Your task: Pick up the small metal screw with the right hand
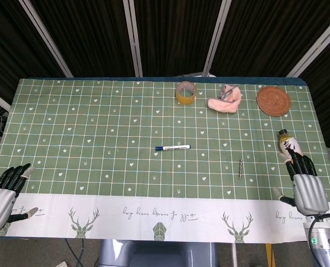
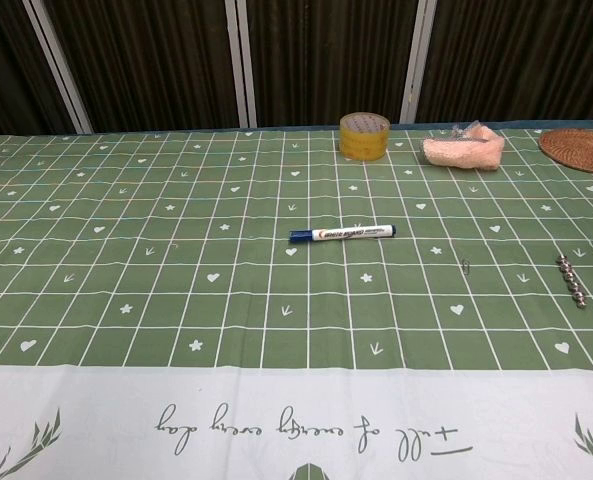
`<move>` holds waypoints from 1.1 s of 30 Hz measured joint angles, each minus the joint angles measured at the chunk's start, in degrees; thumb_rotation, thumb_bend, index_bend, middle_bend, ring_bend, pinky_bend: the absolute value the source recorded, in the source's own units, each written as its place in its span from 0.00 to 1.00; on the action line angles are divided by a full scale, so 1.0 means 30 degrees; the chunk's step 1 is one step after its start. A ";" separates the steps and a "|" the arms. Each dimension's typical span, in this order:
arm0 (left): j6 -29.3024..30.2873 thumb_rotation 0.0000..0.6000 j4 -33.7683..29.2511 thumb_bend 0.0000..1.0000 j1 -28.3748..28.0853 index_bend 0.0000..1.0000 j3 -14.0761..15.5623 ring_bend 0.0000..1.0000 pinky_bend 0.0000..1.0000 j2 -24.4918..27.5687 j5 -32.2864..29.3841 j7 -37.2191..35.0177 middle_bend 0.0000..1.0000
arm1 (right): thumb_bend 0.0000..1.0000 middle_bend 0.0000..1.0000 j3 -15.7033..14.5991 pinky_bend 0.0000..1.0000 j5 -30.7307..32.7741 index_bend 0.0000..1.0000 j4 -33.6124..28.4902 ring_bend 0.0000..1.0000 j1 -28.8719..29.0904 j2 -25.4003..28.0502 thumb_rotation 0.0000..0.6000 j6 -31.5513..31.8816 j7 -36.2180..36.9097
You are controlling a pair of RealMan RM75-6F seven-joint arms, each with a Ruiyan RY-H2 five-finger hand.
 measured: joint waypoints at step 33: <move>-0.0301 1.00 -0.0169 0.03 -0.0131 0.00 -0.0036 0.00 0.00 0.0073 -0.0187 -0.0323 0.00 | 0.14 0.00 0.1318 0.00 0.4048 0.11 0.4733 0.00 0.3082 -0.5408 1.00 -0.3507 -0.3837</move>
